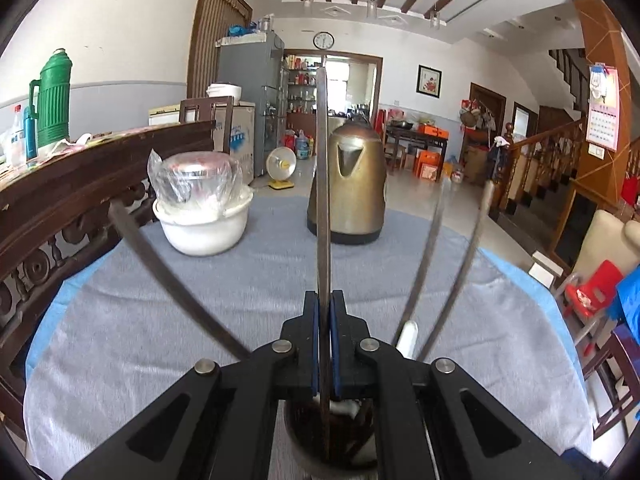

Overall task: Organize utensils
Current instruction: 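Lower the held chopstick into the grey cup and open the left gripper, then move the open left gripper toward the two dark chopsticks beside the cup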

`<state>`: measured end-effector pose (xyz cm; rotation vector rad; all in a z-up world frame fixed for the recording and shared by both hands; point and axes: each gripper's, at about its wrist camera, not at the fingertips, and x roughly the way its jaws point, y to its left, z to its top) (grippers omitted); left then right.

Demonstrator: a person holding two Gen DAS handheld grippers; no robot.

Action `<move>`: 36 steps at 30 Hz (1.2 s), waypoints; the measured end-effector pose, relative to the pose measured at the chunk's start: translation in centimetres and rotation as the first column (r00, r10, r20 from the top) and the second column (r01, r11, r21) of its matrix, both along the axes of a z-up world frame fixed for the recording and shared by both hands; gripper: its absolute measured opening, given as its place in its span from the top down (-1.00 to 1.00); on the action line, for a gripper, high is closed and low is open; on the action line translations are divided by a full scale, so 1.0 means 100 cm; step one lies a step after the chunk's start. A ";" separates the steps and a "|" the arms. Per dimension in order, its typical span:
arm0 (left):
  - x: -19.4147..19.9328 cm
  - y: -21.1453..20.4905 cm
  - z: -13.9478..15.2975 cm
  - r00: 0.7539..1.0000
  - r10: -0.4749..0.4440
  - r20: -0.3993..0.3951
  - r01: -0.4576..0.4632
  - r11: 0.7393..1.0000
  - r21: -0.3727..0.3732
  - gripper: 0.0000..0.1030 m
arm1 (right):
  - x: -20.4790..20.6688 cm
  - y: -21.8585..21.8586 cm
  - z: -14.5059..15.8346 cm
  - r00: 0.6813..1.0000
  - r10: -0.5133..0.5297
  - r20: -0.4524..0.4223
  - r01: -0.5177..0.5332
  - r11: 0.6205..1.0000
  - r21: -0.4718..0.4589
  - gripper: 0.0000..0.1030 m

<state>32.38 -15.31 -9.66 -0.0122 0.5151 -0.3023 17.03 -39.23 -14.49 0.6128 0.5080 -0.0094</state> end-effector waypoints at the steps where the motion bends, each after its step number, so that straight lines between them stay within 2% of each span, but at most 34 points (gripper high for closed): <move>1: -0.004 0.000 -0.001 1.000 -0.004 0.000 0.004 1.000 0.007 0.89 | 0.000 -0.001 0.000 1.000 -0.001 0.000 0.001 1.000 0.003 -0.13; 10: -0.035 0.006 -0.005 0.999 -0.052 -0.018 0.052 0.998 0.033 0.89 | -0.006 0.006 0.009 1.000 0.004 0.016 -0.004 1.000 -0.011 -0.13; 16: -0.040 0.011 -0.006 0.995 -0.089 -0.048 0.092 0.994 0.052 0.87 | -0.009 0.015 0.016 1.000 0.019 0.025 -0.019 1.000 -0.023 -0.13; 19: -0.044 0.018 -0.002 0.993 -0.100 -0.056 0.103 0.993 0.048 0.67 | -0.012 0.021 0.021 0.999 0.028 0.033 -0.027 0.999 -0.040 -0.13; 21: -0.049 0.024 0.001 0.994 -0.097 -0.052 0.099 0.994 0.042 0.41 | -0.013 0.024 0.024 0.999 0.030 0.037 -0.028 0.998 -0.048 -0.13; 23: -0.056 0.031 0.004 0.995 -0.089 -0.052 0.092 0.995 0.045 0.30 | -0.015 0.025 0.025 0.999 0.030 0.039 -0.028 0.998 -0.049 -0.13; 25: -0.062 0.037 0.004 0.995 -0.080 -0.067 0.084 0.994 0.069 0.15 | -0.015 0.025 0.026 0.999 0.031 0.037 -0.029 0.998 -0.050 -0.13; 27: -0.069 0.041 0.001 0.993 -0.075 -0.092 0.085 0.991 0.105 -0.07 | -0.016 0.027 0.027 0.999 0.032 0.033 -0.030 0.998 -0.056 -0.13; 32: -0.089 0.051 -0.013 0.990 -0.026 -0.140 0.058 0.971 0.234 -0.12 | -0.014 0.035 0.023 0.999 0.053 -0.006 -0.053 0.997 -0.053 -0.13; 36: -0.104 0.064 -0.019 0.988 0.006 -0.152 0.038 0.959 0.282 -0.16 | -0.012 0.044 0.014 0.998 0.047 -0.051 -0.049 0.998 -0.048 -0.13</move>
